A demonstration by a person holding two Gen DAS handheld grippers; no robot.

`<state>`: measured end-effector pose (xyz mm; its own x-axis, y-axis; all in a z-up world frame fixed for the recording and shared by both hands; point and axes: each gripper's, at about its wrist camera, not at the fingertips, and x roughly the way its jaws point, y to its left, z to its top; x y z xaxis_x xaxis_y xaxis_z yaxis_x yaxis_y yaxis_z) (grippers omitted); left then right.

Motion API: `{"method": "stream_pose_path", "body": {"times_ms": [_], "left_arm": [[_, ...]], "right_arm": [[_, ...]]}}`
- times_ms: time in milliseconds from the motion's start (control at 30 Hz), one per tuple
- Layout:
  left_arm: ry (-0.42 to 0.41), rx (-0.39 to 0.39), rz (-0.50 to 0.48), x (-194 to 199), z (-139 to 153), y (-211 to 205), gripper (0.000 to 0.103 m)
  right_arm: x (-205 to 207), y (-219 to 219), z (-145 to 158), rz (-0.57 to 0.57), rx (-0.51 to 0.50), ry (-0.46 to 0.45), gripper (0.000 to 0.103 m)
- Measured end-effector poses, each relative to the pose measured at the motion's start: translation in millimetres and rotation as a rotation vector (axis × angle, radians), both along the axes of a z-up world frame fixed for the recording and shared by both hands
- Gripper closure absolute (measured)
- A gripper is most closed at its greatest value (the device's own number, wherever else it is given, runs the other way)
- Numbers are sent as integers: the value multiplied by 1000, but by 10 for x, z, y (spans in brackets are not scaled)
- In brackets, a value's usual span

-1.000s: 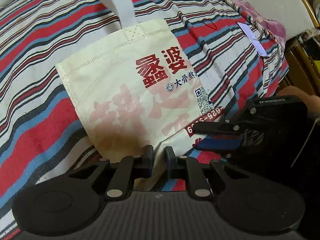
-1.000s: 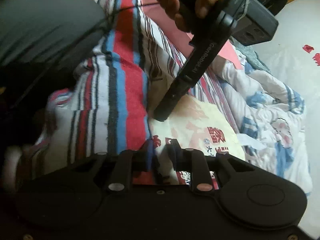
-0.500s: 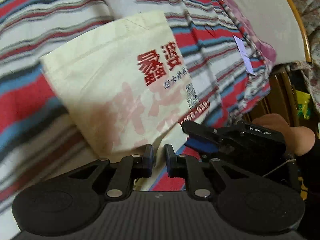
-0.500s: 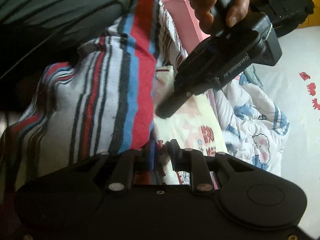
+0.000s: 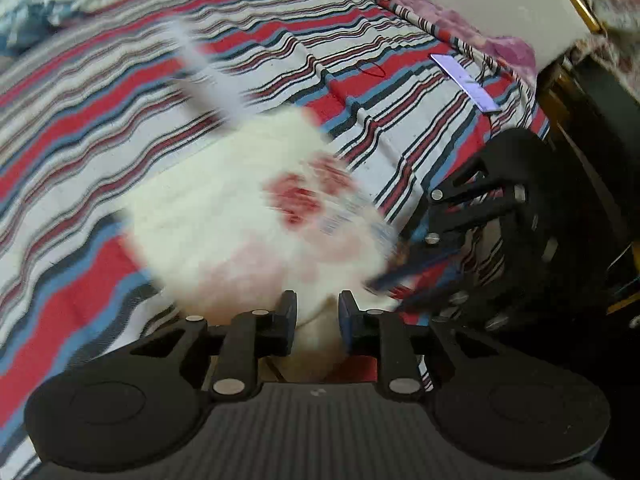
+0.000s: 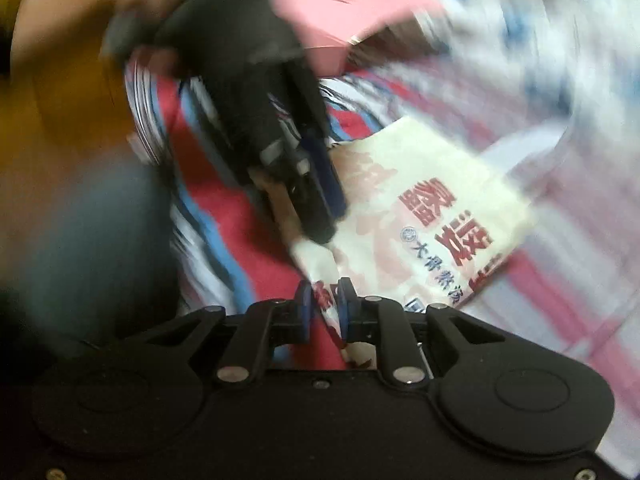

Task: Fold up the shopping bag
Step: 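Lift the bag by its edge with the right tool and fold it over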

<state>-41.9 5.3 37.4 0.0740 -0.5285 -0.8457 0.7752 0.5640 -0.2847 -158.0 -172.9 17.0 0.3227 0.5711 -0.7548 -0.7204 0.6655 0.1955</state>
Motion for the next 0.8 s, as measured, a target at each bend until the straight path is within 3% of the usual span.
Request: {"method": "stream_pose_path", "body": {"times_ms": [33,133,367,433,533,600,700,800], "left_arm": [[-9,3,-8,-28,5,11,83],[-5,3,-2,-59,-39,46,83],[118,-61,108,158,-104,224,83],[37,-65,87,102,-19,221,83],[-157,-65,-56,-152,198,145,83],[-243,4,-151,-298,243,21,83],[-279,146,-257,-392,146,-163,83],[-258,182,-311,-368,82,-210,82]], "right_arm": [[71,-86,-7,-32,69,106,90],[201,-249,-166,-104,176,311,90],[740,-537,-557,-185,358,611,94],[870,-556,-588,-198,375,664,97],[901,-567,-617,-206,377,701,98],[865,-544,-588,-201,361,692,98],[813,-546,-575,-204,355,685,98],[818,-547,-572,-201,348,670,98]]}}
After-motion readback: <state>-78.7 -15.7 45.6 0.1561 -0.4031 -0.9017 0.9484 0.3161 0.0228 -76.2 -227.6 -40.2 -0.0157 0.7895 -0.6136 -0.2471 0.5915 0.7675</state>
